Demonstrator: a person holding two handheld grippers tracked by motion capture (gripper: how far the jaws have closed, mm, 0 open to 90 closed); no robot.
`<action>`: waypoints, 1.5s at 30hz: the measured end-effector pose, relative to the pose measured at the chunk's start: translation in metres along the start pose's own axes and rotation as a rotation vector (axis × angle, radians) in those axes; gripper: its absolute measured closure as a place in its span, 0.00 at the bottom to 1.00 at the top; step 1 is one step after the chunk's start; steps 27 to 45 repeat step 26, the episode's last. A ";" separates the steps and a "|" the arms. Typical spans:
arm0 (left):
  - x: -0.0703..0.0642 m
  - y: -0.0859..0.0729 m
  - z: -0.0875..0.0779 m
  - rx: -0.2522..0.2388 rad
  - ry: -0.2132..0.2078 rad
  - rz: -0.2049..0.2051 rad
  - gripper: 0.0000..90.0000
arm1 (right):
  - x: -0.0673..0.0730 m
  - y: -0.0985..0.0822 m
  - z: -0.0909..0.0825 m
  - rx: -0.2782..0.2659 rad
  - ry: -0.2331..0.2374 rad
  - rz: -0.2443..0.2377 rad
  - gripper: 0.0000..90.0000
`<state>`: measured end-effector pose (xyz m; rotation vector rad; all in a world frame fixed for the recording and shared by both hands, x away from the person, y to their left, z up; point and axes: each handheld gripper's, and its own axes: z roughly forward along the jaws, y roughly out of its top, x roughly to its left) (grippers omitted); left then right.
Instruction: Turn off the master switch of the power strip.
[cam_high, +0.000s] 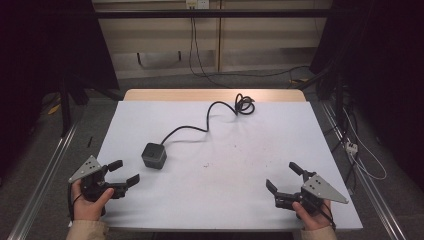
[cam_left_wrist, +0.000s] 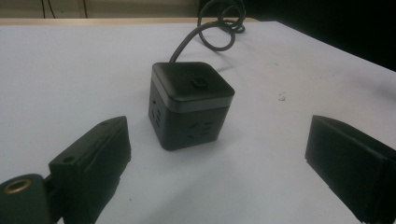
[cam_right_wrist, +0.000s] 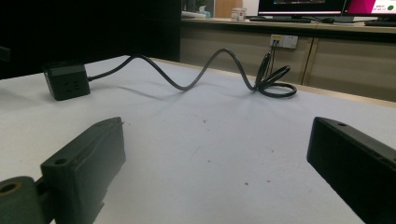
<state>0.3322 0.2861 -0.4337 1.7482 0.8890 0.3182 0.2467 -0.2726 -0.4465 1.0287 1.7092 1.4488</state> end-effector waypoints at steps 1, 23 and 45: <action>0.000 0.000 0.000 0.005 0.002 0.004 0.07 | 0.000 0.000 0.000 0.000 0.000 0.000 0.04; -0.003 0.001 0.006 0.000 -0.006 0.007 0.07 | 0.000 -0.001 0.000 0.008 0.002 -0.004 0.04; -0.003 0.002 0.007 -0.003 -0.008 0.006 0.07 | 0.000 -0.001 0.000 0.008 0.001 -0.004 0.04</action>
